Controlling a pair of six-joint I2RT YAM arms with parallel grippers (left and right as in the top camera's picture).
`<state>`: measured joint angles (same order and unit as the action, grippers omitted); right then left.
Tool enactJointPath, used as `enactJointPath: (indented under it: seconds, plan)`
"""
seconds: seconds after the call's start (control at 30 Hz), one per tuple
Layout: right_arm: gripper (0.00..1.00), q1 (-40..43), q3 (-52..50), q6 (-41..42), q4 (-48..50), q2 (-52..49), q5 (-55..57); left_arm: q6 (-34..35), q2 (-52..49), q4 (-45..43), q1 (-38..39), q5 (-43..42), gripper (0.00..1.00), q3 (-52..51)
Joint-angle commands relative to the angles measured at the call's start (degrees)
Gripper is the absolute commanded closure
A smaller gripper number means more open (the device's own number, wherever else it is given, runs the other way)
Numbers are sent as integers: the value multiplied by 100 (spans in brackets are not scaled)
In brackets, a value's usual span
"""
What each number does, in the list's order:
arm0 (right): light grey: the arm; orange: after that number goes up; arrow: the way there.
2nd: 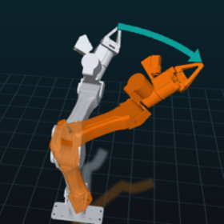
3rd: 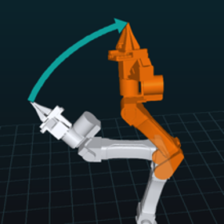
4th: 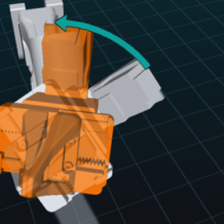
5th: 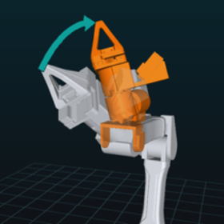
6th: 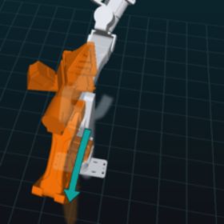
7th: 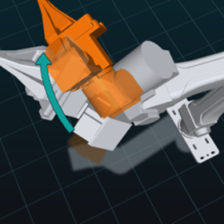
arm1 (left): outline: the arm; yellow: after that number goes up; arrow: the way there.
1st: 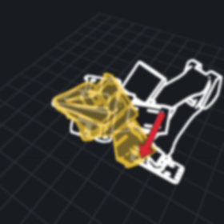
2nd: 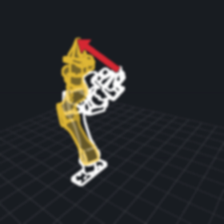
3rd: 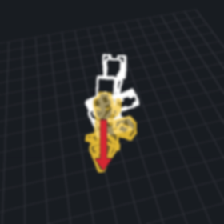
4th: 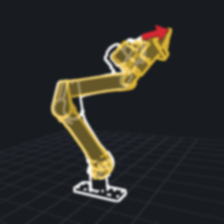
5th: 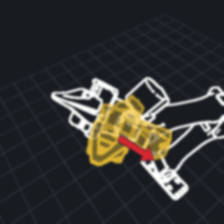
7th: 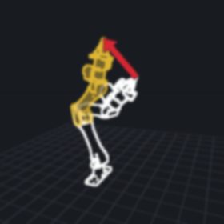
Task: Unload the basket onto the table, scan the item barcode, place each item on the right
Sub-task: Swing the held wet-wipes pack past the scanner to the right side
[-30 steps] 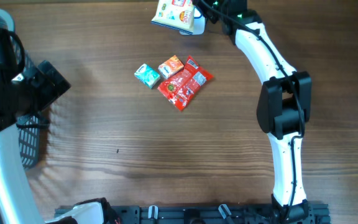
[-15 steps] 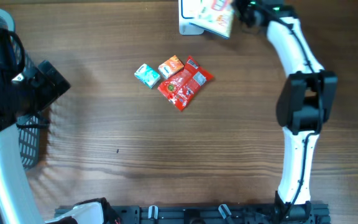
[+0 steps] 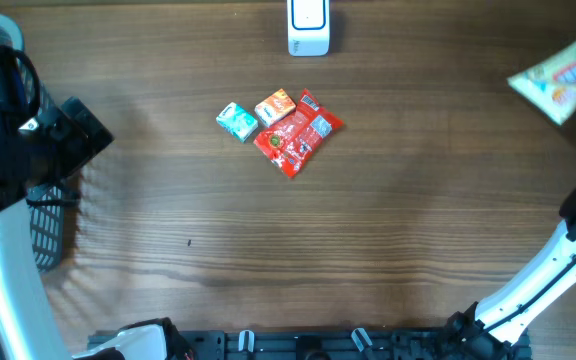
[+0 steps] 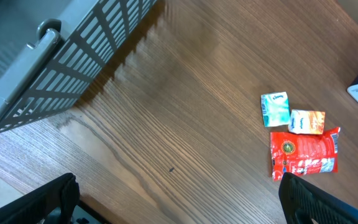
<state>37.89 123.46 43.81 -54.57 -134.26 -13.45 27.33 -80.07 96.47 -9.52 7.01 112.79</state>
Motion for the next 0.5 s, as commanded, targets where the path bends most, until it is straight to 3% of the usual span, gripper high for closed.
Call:
enactJointPath:
  seconds: [0.0, 0.07, 0.1, 0.23, 0.3, 0.33, 0.47]
  plan:
    - [96, 144, -22, -662, -15, 162, 597, 15, 4, 2, -46, -9, 0, 31]
    - [95, 186, -22, -789, -42, 127, 601, 15, 4, 2, -46, -9, 0, 31]
    - [85, 188, -22, -796, -63, 127, 603, 15, 4, 2, -46, -9, 0, 31]
    - [26, 184, -22, -933, -101, 127, 579, 15, 4, 2, -46, -9, 0, 31]
    - [6, 184, -13, -970, -111, 131, 404, 15, 4, 2, -46, -9, 0, 31]
    - [0, 199, 15, -1128, -103, 142, 155, 15, 4, 2, -46, -9, 0, 31]
    - [0, 291, 199, -1720, -24, 376, -1425, 15, 4, 2, -46, -9, 0, 31]
